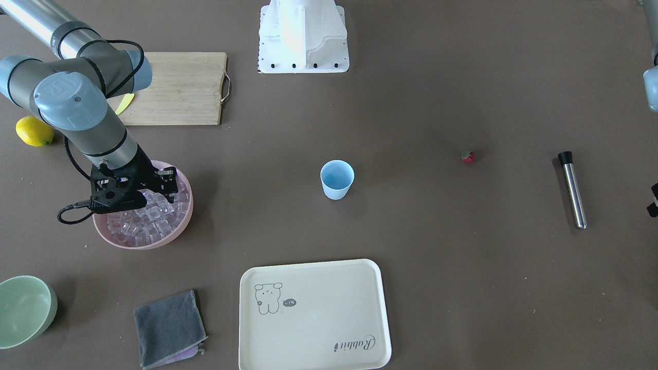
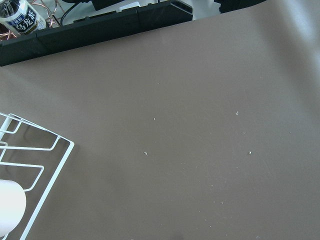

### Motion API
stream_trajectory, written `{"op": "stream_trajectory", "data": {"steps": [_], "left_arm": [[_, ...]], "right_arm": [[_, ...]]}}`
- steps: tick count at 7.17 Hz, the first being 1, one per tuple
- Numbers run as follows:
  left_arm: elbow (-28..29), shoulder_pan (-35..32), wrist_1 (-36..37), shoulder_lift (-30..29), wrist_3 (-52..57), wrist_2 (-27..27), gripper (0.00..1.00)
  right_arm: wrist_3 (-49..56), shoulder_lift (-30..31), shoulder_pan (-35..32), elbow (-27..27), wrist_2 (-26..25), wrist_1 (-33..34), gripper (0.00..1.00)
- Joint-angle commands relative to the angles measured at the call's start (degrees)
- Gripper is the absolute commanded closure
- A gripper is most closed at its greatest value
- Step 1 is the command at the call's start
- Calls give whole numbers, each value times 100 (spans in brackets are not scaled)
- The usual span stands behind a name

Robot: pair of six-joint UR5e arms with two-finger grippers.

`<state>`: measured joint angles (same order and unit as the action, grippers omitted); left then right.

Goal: Mash ice and strawberries in cup
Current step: 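Lower the right gripper into the ice and close on a cube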

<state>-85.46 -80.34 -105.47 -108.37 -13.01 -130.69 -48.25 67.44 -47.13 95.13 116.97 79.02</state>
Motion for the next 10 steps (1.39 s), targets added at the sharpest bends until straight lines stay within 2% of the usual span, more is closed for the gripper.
{"op": "stream_trajectory", "data": {"steps": [1,3,7,10], "left_arm": [[29,27,0,-9,9,0,3],[20,27,0,-9,9,0,3],[-15,27,0,0,0,0,3],[-6,36,0,-9,0,0,3]], "right_arm": [[0,-11,46,5,1,8,40],[0,-12,47,23,1,8,60],[0,24,38,14,1,8,69],[35,15,-15,75,18,-1,99]]}}
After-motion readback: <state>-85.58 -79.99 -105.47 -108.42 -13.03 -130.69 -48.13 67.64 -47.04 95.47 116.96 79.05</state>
